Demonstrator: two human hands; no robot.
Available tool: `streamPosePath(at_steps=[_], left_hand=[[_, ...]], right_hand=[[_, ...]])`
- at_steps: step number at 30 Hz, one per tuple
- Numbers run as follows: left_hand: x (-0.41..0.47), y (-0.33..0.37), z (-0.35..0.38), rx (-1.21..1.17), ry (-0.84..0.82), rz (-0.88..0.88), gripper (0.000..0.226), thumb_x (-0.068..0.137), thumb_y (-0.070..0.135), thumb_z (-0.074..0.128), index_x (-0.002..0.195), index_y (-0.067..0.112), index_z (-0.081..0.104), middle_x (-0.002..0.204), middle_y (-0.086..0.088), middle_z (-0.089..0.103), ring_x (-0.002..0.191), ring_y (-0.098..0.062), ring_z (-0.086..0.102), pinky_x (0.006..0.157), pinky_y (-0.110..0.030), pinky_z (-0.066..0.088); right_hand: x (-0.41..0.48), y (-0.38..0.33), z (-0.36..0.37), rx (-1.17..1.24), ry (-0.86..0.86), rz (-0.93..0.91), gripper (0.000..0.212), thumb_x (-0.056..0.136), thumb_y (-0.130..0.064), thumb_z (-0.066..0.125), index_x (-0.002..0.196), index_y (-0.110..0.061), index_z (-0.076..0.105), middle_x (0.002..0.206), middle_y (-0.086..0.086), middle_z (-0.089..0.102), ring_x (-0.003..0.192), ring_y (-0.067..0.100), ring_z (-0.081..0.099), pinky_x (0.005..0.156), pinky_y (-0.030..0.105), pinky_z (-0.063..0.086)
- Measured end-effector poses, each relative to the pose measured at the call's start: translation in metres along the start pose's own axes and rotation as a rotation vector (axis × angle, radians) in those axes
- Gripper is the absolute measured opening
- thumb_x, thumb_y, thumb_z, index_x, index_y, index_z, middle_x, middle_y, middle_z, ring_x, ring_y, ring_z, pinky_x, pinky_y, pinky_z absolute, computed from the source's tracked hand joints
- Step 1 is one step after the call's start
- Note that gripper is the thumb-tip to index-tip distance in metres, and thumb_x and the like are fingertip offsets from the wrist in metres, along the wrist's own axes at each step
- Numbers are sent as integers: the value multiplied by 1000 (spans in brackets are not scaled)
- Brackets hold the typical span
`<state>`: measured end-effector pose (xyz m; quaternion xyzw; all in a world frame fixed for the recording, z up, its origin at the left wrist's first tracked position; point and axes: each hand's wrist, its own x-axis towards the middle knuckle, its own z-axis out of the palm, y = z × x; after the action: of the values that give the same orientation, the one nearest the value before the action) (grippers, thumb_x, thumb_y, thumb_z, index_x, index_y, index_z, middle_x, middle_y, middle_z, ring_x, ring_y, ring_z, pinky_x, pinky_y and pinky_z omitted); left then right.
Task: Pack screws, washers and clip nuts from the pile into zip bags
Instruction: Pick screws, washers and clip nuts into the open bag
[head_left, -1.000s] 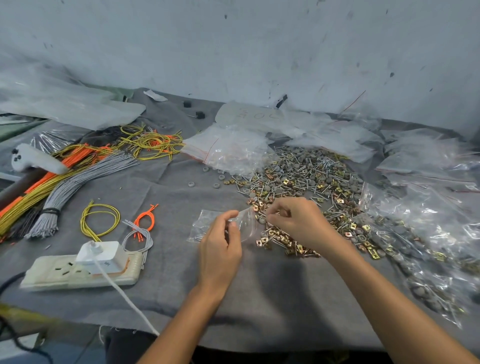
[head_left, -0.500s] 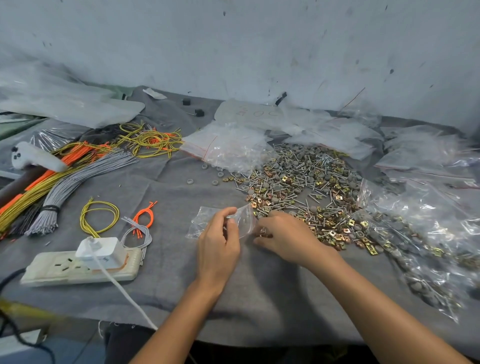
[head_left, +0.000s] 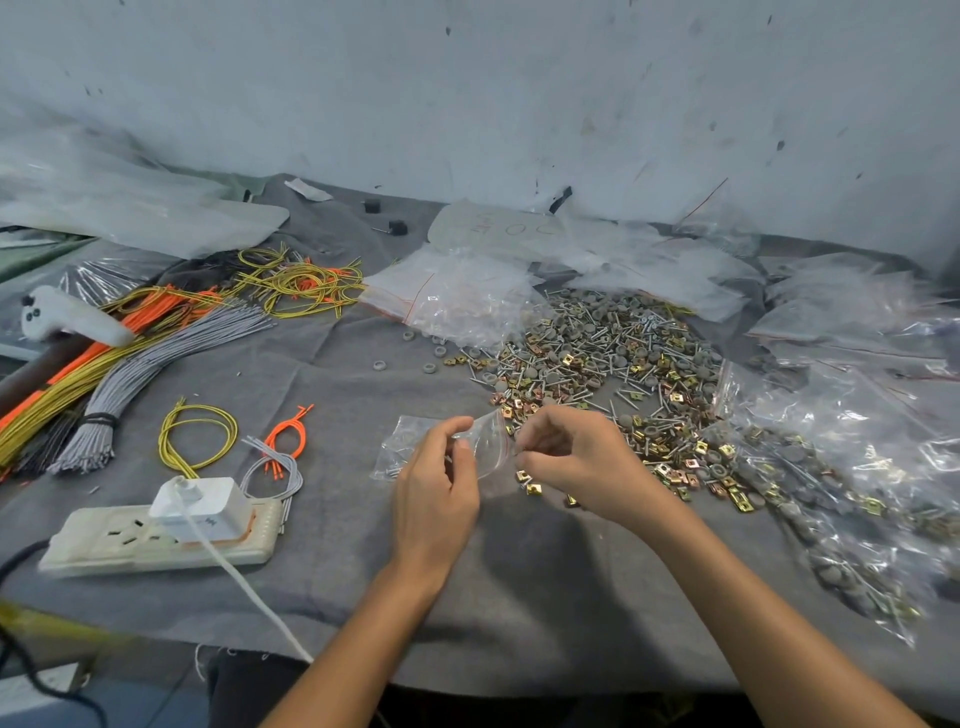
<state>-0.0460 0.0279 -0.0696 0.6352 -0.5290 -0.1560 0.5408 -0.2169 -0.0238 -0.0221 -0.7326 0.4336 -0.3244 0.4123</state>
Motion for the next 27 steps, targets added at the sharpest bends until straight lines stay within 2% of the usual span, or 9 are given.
streamPosePath(at_steps=[4, 7, 9, 12, 15, 17, 20, 24, 27], left_hand=[[-1, 0, 0, 5, 3, 0, 23, 100, 16, 55, 117, 25, 66, 98, 11, 70, 89, -7, 61, 75, -19, 40], [-1, 0, 1, 11, 5, 0, 23, 100, 17, 54, 117, 26, 66, 99, 12, 70, 89, -6, 61, 75, -17, 39], [0, -1, 1, 14, 8, -6, 23, 100, 16, 55, 117, 26, 66, 97, 12, 70, 87, -7, 62, 74, -18, 39], [0, -1, 1, 15, 6, -1, 24, 99, 14, 56, 117, 26, 66, 97, 11, 70, 88, -8, 62, 74, -18, 38], [0, -1, 0, 23, 0, 13, 25, 99, 11, 56, 118, 23, 66, 106, 11, 71, 95, -10, 63, 77, -18, 39], [0, -1, -1, 24, -5, 15, 25, 99, 11, 55, 118, 22, 66, 110, 10, 71, 98, -12, 64, 79, -19, 41], [0, -1, -1, 24, -7, 8, 25, 99, 11, 55, 118, 22, 66, 107, 8, 72, 95, -16, 65, 76, -20, 40], [0, 0, 0, 5, 3, 4, 23, 100, 19, 52, 117, 25, 66, 99, 10, 71, 87, -12, 63, 73, -19, 38], [0, 0, 0, -9, -5, 5, 28, 96, 29, 47, 117, 26, 66, 97, 12, 70, 84, -10, 61, 74, -22, 40]], right_hand=[[1, -7, 4, 105, 38, -16, 25, 79, 11, 72, 89, -11, 67, 80, -2, 69, 73, 7, 64, 70, 20, 52], [4, -9, 8, 84, 66, -15, 21, 80, 9, 72, 93, -7, 68, 87, 8, 71, 77, 16, 65, 75, 28, 55], [6, -10, 14, -19, 82, -26, 17, 81, 2, 73, 91, -12, 70, 87, 4, 72, 81, 18, 67, 78, 29, 55], [12, -9, 20, -320, 39, -74, 11, 85, -15, 73, 93, -22, 70, 84, -12, 69, 79, 1, 61, 75, 21, 49], [19, -14, 27, -637, -40, -133, 10, 89, -25, 67, 99, -28, 68, 93, -10, 70, 93, 13, 60, 78, 34, 48], [21, -18, 30, -721, -66, -168, 10, 93, -29, 65, 102, -30, 67, 97, -7, 71, 96, 19, 60, 77, 36, 48], [21, -22, 24, -636, -79, -133, 12, 94, -27, 65, 106, -28, 69, 103, -9, 74, 95, 14, 65, 79, 30, 48], [18, -20, -5, -360, 95, -22, 8, 91, -20, 70, 94, -27, 72, 87, -15, 71, 82, 0, 65, 76, 23, 52], [16, -11, -20, -511, 40, 35, 9, 93, -23, 68, 91, -32, 70, 85, -18, 67, 81, -4, 61, 71, 23, 47]])
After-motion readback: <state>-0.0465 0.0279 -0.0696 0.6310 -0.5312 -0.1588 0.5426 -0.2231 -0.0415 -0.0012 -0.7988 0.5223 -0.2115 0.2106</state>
